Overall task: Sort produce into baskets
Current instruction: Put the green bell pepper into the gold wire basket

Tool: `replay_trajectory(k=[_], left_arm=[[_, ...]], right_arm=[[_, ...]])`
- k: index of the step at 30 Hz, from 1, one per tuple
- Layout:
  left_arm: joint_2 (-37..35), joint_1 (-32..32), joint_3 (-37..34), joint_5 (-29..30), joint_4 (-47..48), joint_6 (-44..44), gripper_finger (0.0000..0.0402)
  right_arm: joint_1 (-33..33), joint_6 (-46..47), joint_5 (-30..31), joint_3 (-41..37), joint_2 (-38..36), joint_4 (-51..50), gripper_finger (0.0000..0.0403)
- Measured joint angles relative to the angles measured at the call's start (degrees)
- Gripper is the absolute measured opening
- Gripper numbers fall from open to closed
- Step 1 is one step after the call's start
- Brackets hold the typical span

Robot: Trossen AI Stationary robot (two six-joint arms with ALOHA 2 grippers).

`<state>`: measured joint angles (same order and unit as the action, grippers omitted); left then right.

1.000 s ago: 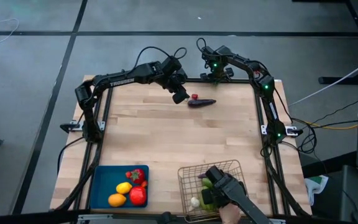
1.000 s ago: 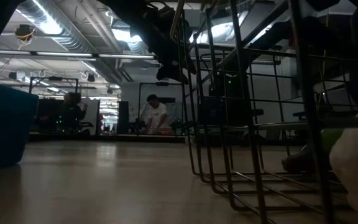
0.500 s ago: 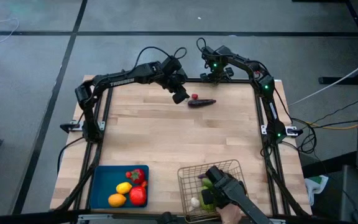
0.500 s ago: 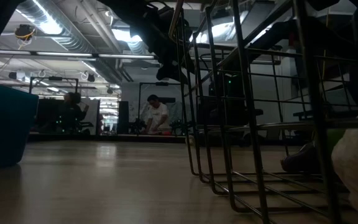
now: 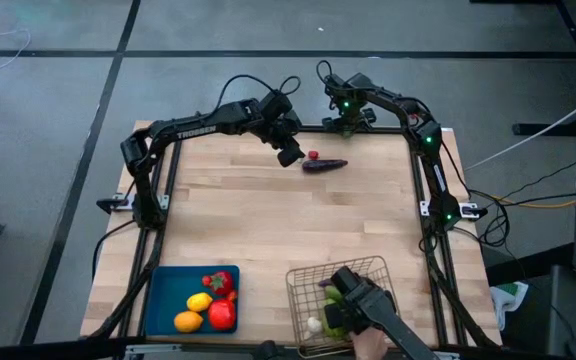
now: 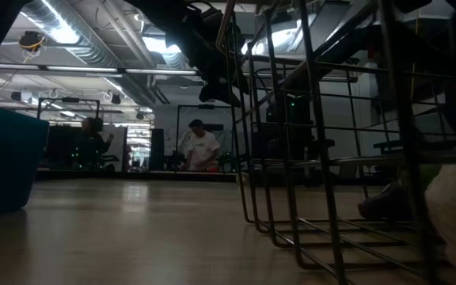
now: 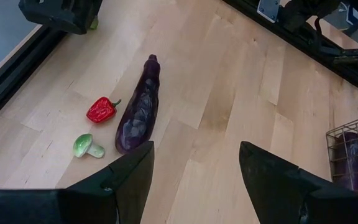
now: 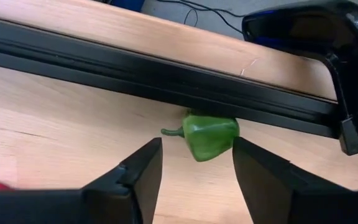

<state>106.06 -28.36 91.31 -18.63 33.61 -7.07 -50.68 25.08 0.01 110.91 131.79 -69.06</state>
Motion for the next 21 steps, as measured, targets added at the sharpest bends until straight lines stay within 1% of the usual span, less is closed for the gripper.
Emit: replay_trajectory(k=[4,9,21], left_arm=[[0.0,0.0,0.0,-0.01,0.0,0.03,0.0233],[0.0,0.0,0.0,-0.01,0.01,0.04,0.0233],[0.0,0.0,0.0,-0.02,0.0,0.11,0.0233]], right_arm=[[-0.25,-0.05,0.93,-0.01,0.0,0.0,0.0189],[-1.25,-0.05,0.63,0.0,0.0,0.0,0.0182],[-1.9,-0.07,0.46,0.0,0.0,-0.04,0.0182]])
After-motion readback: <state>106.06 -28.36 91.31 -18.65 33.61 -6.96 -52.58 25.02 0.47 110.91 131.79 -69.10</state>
